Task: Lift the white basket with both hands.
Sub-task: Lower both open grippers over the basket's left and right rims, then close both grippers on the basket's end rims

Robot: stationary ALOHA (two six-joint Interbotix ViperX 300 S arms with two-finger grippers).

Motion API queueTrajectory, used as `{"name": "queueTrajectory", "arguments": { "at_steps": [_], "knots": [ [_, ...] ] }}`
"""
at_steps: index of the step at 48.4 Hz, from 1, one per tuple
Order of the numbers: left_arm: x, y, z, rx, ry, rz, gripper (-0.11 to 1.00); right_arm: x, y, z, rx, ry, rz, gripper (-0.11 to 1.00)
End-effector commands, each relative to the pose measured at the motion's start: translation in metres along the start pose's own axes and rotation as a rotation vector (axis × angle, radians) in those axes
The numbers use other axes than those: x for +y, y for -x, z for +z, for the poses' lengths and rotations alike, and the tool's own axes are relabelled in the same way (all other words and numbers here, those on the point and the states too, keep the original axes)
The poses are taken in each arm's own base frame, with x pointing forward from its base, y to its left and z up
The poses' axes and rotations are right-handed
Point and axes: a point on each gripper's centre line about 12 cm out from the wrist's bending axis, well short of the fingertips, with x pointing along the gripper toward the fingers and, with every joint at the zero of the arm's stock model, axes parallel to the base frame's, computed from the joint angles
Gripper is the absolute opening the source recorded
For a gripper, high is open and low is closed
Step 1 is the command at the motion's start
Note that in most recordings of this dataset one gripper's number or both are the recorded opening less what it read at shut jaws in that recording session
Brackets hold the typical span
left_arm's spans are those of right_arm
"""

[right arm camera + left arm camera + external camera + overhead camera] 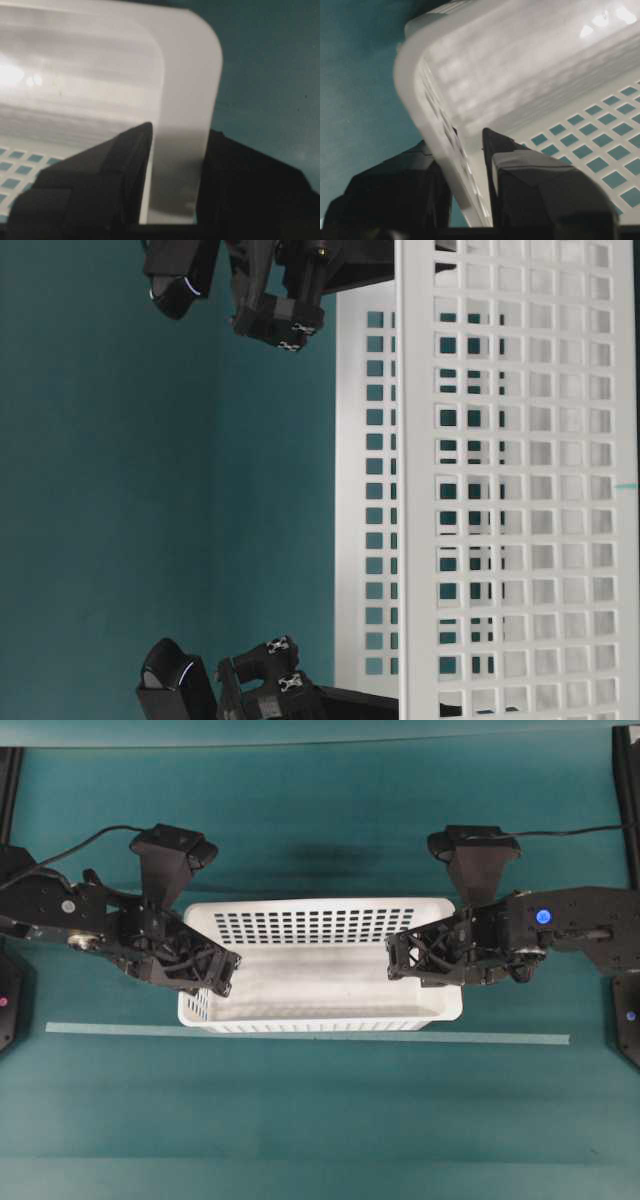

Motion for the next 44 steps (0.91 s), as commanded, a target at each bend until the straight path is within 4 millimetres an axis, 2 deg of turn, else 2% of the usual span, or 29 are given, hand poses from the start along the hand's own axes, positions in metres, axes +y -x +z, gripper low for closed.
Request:
{"name": "queueTrajectory", "arguments": {
  "at_steps": [1, 6, 14, 20, 30, 44],
  "knots": [
    [-0.004, -0.001, 0.0, -0.009, -0.011, -0.02, 0.16, 0.006, -0.004, -0.002, 0.002, 0.013, 0.019, 0.28],
    [-0.003, 0.0, 0.0, -0.012, -0.011, -0.025, 0.16, 0.006, -0.005, -0.003, 0.005, 0.01, 0.018, 0.24],
    [-0.005, 0.003, 0.001, -0.017, -0.02, -0.035, 0.16, 0.007, -0.003, -0.003, 0.013, 0.005, 0.017, 0.24],
    [-0.012, 0.014, 0.005, -0.031, -0.02, -0.063, 0.16, 0.009, 0.003, -0.003, 0.018, -0.005, 0.022, 0.23],
    [-0.025, 0.041, 0.011, -0.043, -0.021, -0.087, 0.16, 0.018, 0.037, 0.001, 0.015, -0.015, 0.033, 0.23],
    [-0.042, 0.091, 0.016, -0.051, -0.027, -0.107, 0.16, 0.019, 0.076, 0.001, 0.026, -0.029, 0.046, 0.22]
  ]
}}
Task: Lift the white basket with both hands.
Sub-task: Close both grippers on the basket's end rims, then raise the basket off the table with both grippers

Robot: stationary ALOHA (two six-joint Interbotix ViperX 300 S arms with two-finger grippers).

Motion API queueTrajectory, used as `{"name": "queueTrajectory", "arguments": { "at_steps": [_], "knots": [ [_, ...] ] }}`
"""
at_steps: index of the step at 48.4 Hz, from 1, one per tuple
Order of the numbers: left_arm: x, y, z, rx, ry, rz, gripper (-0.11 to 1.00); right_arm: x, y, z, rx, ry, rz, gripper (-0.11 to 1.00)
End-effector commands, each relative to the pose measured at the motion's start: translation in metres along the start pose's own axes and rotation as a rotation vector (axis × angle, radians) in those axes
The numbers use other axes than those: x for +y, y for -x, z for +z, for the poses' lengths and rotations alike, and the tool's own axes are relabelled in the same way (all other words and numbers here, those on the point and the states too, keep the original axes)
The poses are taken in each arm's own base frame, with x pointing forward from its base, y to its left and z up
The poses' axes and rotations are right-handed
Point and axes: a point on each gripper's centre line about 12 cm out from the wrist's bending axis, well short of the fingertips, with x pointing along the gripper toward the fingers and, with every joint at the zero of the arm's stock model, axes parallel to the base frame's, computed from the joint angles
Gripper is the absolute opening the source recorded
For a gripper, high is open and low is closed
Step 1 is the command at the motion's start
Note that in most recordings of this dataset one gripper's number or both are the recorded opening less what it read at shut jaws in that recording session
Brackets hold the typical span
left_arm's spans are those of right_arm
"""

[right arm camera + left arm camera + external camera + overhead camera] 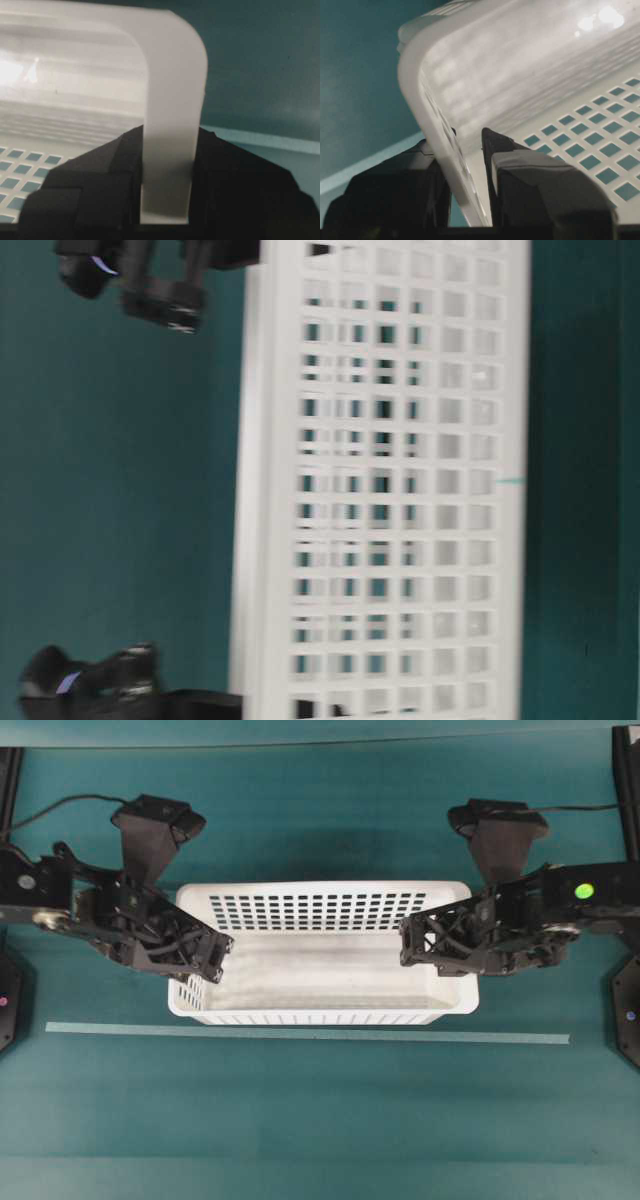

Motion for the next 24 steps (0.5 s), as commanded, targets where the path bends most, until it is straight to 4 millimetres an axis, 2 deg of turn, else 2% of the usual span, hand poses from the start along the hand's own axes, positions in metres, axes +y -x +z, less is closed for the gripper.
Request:
{"name": "queueTrajectory", "arguments": {
  "at_steps": [1, 24],
  "knots": [
    [-0.018, 0.024, 0.006, -0.025, -0.022, -0.055, 0.16, 0.01, 0.014, -0.002, 0.004, 0.011, 0.039, 0.22],
    [-0.049, 0.085, 0.018, -0.03, -0.03, -0.076, 0.16, 0.027, 0.089, 0.001, 0.014, -0.006, 0.102, 0.22]
  ]
}}
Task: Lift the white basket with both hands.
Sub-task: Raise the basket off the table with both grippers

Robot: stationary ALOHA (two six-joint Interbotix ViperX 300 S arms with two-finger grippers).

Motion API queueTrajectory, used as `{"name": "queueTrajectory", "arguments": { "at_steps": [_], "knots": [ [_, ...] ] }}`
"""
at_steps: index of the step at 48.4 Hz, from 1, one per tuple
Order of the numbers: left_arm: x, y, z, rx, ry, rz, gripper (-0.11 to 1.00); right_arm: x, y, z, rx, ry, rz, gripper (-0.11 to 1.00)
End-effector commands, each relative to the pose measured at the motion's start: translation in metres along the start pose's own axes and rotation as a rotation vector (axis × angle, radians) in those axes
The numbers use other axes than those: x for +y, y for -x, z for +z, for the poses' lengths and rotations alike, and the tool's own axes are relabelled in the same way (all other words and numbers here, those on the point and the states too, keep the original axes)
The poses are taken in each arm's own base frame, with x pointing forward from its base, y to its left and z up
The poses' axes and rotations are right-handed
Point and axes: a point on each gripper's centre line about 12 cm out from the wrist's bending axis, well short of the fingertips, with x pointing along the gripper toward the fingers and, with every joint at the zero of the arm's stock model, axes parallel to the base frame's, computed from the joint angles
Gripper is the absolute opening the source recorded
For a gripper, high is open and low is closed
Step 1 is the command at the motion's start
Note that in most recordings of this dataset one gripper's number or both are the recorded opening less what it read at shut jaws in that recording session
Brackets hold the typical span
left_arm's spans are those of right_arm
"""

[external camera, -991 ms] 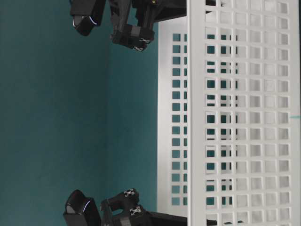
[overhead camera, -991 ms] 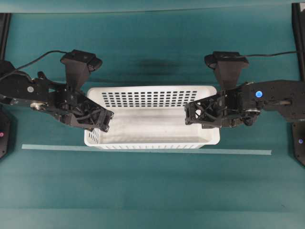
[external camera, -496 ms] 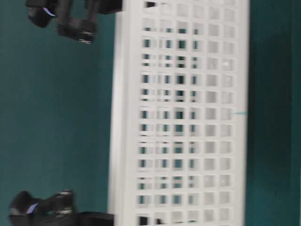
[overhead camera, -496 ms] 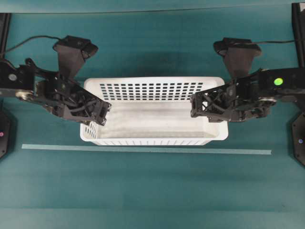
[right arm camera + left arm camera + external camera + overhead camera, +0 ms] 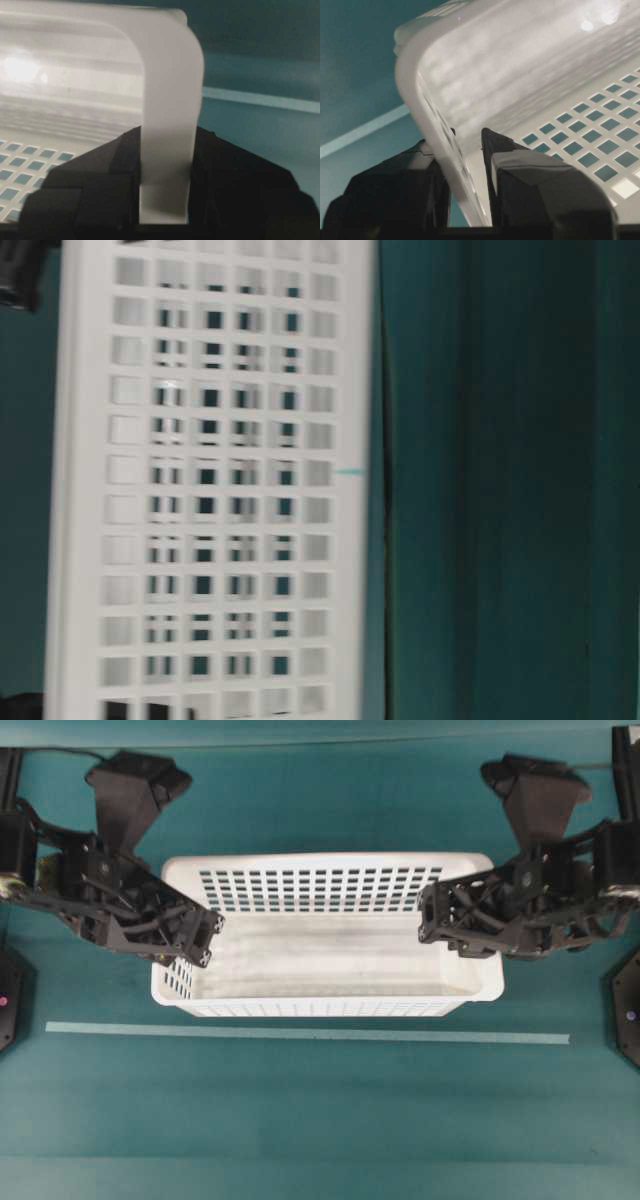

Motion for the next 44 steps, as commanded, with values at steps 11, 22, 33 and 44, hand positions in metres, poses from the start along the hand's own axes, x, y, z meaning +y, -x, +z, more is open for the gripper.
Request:
{"name": "queueTrajectory", "arguments": {
  "at_steps": [11, 22, 33, 44],
  "knots": [
    [-0.019, 0.043, 0.005, 0.011, -0.027, 0.013, 0.16, 0.022, 0.042, -0.001, 0.008, 0.011, 0.047, 0.22],
    [-0.026, 0.064, 0.009, -0.004, -0.027, -0.014, 0.16, 0.028, 0.068, 0.002, -0.002, 0.011, 0.049, 0.22],
    [-0.029, 0.08, 0.014, -0.027, -0.024, -0.053, 0.16, 0.034, 0.088, 0.005, -0.023, 0.016, 0.073, 0.22],
    [-0.04, 0.101, 0.02, -0.053, -0.017, -0.101, 0.16, 0.039, 0.104, 0.006, -0.029, 0.036, 0.097, 0.22]
  ]
}}
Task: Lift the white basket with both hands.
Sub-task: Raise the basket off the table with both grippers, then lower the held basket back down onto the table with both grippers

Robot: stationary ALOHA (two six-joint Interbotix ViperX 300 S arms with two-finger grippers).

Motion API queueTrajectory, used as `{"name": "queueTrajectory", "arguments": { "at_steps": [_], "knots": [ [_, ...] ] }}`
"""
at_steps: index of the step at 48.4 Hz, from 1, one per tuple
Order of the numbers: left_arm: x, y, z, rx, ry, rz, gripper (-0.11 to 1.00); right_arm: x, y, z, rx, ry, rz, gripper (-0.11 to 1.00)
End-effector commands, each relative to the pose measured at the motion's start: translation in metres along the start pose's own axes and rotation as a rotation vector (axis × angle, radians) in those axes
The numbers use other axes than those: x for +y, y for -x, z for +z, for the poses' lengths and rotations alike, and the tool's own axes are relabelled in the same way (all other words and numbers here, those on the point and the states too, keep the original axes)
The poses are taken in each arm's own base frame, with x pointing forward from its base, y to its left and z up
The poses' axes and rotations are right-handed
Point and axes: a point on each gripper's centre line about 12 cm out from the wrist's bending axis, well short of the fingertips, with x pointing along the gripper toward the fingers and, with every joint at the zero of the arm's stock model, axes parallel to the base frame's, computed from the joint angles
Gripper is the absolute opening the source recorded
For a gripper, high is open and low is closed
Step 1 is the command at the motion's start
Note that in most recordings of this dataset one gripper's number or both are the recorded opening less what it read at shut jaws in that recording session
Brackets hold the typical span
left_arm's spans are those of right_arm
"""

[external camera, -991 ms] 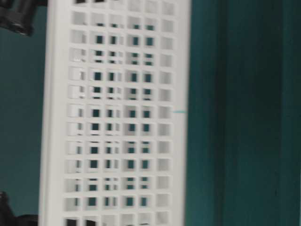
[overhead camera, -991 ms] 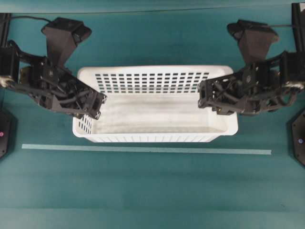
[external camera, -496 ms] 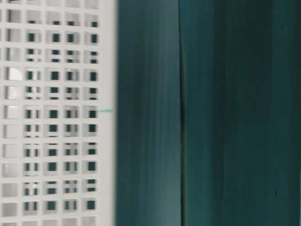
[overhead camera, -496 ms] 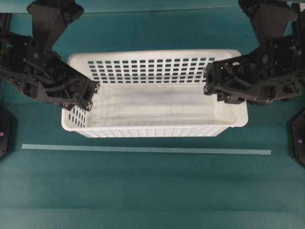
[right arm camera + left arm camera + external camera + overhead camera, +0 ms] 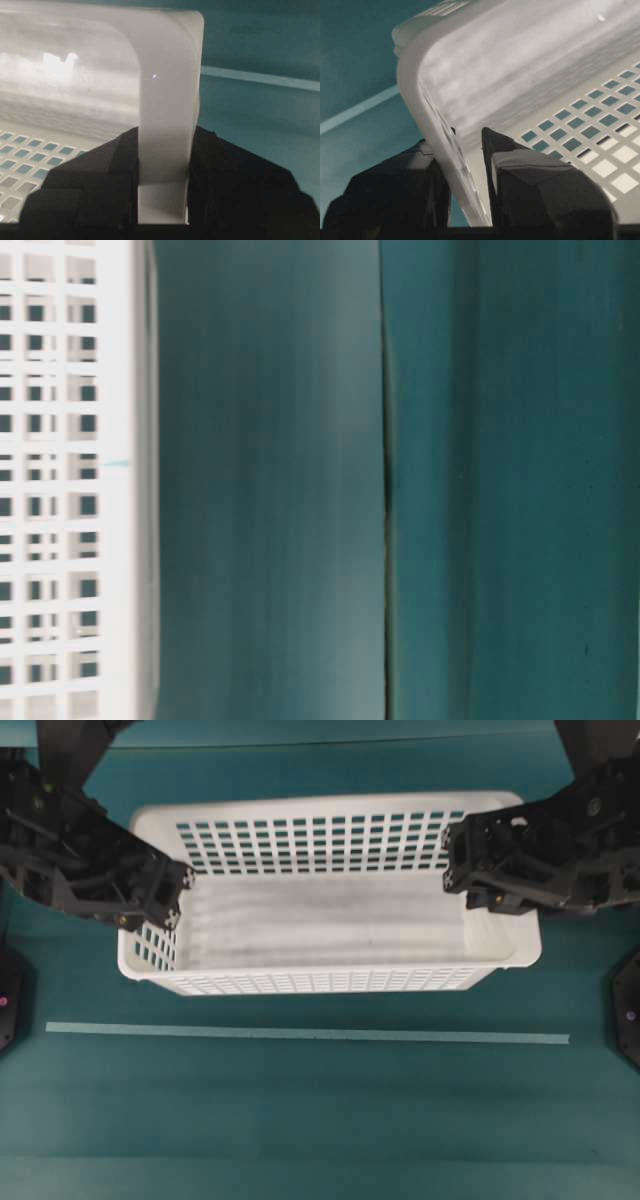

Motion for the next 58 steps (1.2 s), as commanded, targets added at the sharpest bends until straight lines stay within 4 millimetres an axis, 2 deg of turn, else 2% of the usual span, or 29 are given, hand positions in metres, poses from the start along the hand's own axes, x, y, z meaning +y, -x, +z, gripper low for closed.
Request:
{"name": "queueTrajectory", "arguments": {
  "at_steps": [1, 24, 43, 51, 58],
  "knots": [
    [-0.012, 0.018, 0.006, -0.027, -0.017, -0.053, 0.16, 0.009, 0.011, 0.0, -0.005, 0.026, 0.035, 0.22],
    [-0.029, 0.046, 0.015, -0.015, -0.029, -0.023, 0.16, 0.016, 0.037, -0.001, -0.003, 0.066, 0.051, 0.22],
    [-0.028, 0.043, 0.02, -0.008, -0.071, 0.015, 0.16, 0.014, 0.033, -0.001, -0.003, 0.072, 0.037, 0.22],
    [-0.024, 0.039, 0.02, -0.007, -0.068, 0.03, 0.16, 0.01, 0.023, -0.002, 0.002, 0.072, 0.007, 0.22],
    [-0.013, 0.014, 0.014, 0.026, -0.065, 0.089, 0.16, 0.001, -0.003, -0.005, 0.015, 0.071, -0.042, 0.22]
  ]
}}
